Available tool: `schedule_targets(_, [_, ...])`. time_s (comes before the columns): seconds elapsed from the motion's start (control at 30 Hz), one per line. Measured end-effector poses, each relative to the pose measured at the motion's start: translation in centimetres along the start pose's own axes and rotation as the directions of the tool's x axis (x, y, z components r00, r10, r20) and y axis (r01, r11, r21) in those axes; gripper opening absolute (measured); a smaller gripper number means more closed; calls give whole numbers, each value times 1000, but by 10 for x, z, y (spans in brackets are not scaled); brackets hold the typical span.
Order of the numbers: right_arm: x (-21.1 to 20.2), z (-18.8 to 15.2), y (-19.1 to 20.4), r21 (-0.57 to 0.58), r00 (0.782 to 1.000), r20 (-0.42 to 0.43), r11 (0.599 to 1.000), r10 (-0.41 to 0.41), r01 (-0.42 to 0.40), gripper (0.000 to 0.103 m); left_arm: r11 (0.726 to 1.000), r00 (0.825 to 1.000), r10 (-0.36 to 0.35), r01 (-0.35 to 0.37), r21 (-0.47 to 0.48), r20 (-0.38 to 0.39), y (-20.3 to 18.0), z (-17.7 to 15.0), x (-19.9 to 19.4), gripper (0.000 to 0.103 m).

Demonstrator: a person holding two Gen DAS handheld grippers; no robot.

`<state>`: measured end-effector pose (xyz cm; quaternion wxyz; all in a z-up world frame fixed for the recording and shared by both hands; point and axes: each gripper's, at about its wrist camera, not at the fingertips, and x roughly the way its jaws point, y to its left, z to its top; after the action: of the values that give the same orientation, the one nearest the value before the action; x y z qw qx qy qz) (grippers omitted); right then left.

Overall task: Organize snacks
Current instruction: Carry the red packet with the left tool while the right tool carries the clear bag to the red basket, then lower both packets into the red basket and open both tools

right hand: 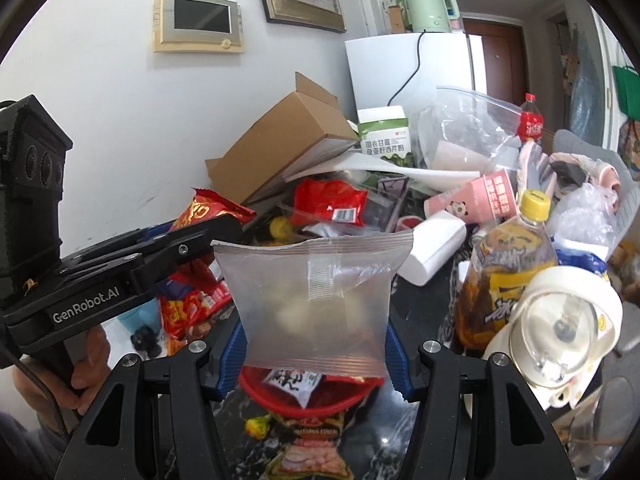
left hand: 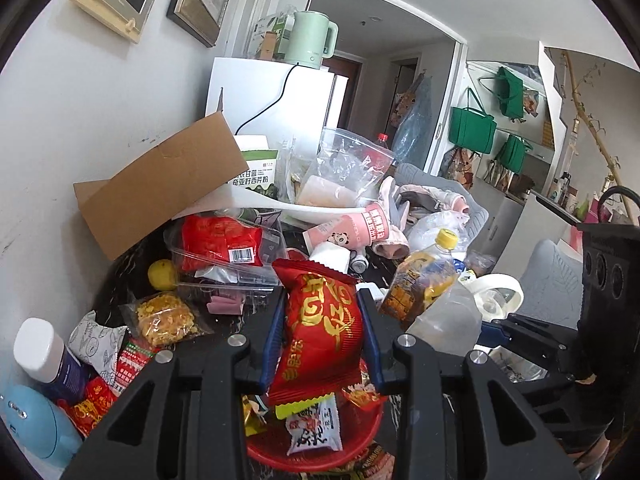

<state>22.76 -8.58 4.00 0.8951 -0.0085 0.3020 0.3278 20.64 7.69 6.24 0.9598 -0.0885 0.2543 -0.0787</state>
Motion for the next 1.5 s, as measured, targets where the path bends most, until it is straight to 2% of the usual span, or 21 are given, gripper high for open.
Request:
schedule_targets(0.2, [35, 9, -20, 25, 999, -23, 999, -28, 29, 59, 1000, 996, 12, -14, -14, -85, 18, -2, 49, 34])
schedule_targets(0.37, [57, 3, -34, 52, 997, -70, 998, -31, 35, 59, 1000, 983, 23, -22, 8, -184, 26, -16, 85, 34])
schedule_targets(0.57, [69, -5, -38, 45, 992, -116, 998, -40, 45, 59, 1000, 945, 19, -17, 8, -325, 29, -35, 121, 34])
schedule_targets(0.67, [72, -6, -39, 45, 991, -129, 998, -45, 51, 59, 999, 927, 45, -41, 20, -372, 28, -38, 127, 36])
schedule_targets(0.8, [74, -7, -38, 41, 989, -139, 998, -50, 56, 59, 995, 920, 102, -93, 43, -379, 30, -37, 123, 54])
schedule_targets(0.87, [75, -7, -36, 35, 988, -141, 998, -55, 60, 59, 993, 918, 116, -106, 47, -378, 32, -34, 120, 58])
schedule_targets(1.23, [97, -13, -30, 43, 982, -189, 999, -25, 34, 59, 986, 928, 166, -164, 34, -333, 44, -19, 96, 59])
schedule_targets(1.4, [122, -25, -26, 10, 966, -254, 998, -55, 60, 59, 981, 931, 194, -193, 33, -310, 50, -14, 88, 59])
schedule_targets(1.5, [127, -28, -24, -9, 964, -253, 997, -82, 83, 60, 980, 933, 198, -197, 33, -302, 51, -13, 86, 59])
